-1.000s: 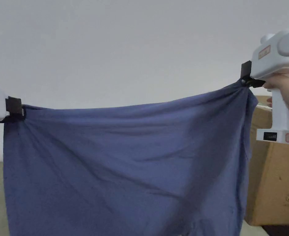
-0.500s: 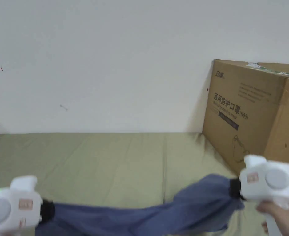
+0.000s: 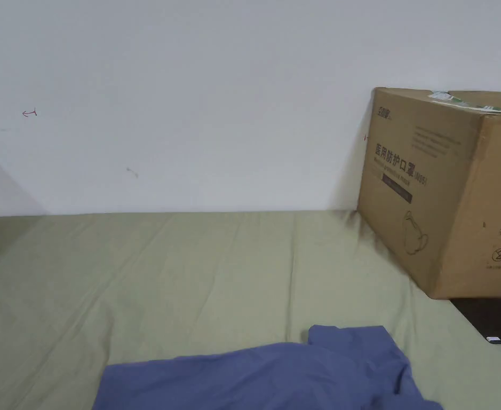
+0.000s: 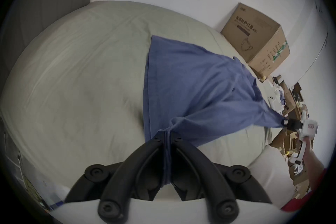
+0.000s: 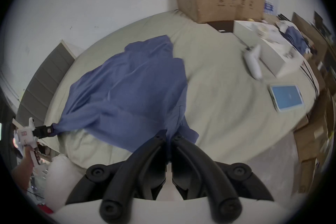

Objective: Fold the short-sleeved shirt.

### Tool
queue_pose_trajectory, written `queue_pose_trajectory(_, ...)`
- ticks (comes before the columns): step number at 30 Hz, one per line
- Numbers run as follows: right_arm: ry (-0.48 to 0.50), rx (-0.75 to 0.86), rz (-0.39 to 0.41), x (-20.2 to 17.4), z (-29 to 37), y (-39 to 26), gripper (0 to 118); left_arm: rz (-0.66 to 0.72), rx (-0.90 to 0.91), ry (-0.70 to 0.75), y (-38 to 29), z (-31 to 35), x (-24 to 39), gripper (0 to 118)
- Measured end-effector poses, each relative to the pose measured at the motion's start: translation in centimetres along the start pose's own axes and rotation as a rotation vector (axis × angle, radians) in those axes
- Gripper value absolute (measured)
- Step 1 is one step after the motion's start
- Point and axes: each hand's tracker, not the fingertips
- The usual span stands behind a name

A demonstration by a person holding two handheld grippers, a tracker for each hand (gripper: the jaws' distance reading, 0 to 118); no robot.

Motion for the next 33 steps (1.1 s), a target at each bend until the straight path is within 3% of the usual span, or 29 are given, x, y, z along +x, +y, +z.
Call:
queue_pose_trajectory(5, 0.011, -0.02, -0.046, 0.9, 0.9, -1.4, 4, 0.025, -0.009, -0.015, -1.7, 1.5, 0.1, 4)
queue_pose_trajectory(8, -0.047, -0.048, -0.052, 0.7, -1.4, -1.0, 5, 0.008, -0.028, 0.01, -1.7, 0.7, 1.1, 4)
queue_pose_trajectory(10, -0.072, -0.052, -0.065, 0.5, -2.8, -0.7, 14, 0.0, -0.03, 0.036, -1.6, 0.0, 1.1, 6)
queue_pose_trajectory(11, -0.08, -0.036, -0.072, 0.4, -2.9, -0.6, 27, 0.0, -0.018, 0.042, -1.4, 0.1, 1.3, 14)
queue_pose_trajectory(12, -0.081, -0.031, -0.079, 0.2, -2.9, -0.3, 47, -0.003, 0.006, 0.049, -1.2, 0.4, 1.7, 34)
queue_pose_trajectory(13, -0.066, -0.023, -0.097, -0.3, -2.5, 0.0, 75, -0.002, 0.037, 0.057, -0.8, 0.9, 2.2, 75)
queue_pose_trajectory(14, -0.031, 0.002, -0.111, -0.8, -2.0, 0.3, 90, 0.002, 0.07, 0.072, -0.6, 1.5, 2.5, 105)
queue_pose_trajectory(15, -0.003, 0.044, -0.099, -1.5, -1.3, 0.6, 99, 0.006, 0.134, 0.038, -0.3, 2.7, 3.3, 118)
queue_pose_trajectory(17, 0.002, 0.133, -0.046, -3.4, 0.3, 1.3, 115, -0.011, 0.206, -0.019, 1.0, 4.2, 5.3, 116)
queue_pose_trajectory(23, 0.092, 0.5, 0.15, -12.0, 5.9, 2.0, 116, -0.142, 0.496, -0.051, 1.8, 7.6, 12.1, 116)
queue_pose_trajectory(24, 0.116, 0.585, 0.164, -13.4, 6.9, 1.5, 113, -0.167, 0.552, -0.033, 1.5, 8.1, 13.3, 115)
queue_pose_trajectory(27, 0.153, 0.811, 0.214, -16.8, 9.0, -0.1, 84, -0.249, 0.726, 0.044, 0.3, 9.2, 16.7, 109)
queue_pose_trajectory(28, 0.142, 0.854, 0.235, -17.6, 9.3, -0.5, 61, -0.265, 0.767, 0.047, -0.2, 9.3, 17.4, 91)
queue_pose_trajectory(29, 0.109, 0.887, 0.255, -18.4, 9.3, -0.9, 41, -0.281, 0.807, 0.042, -0.7, 9.5, 17.9, 61)
queue_pose_trajectory(30, 0.082, 0.912, 0.273, -19.0, 9.3, -1.2, 17, -0.293, 0.827, 0.051, -1.0, 9.5, 18.1, 23)
queue_pose_trajectory(31, 0.043, 0.922, 0.286, -19.5, 9.1, -1.3, 0, -0.311, 0.833, 0.078, -1.2, 9.4, 18.5, 0)
queue_pose_trajectory(33, -0.052, 0.887, 0.274, -20.1, 8.3, -0.9, 0, -0.324, 0.818, 0.096, -1.4, 9.0, 18.6, 0)
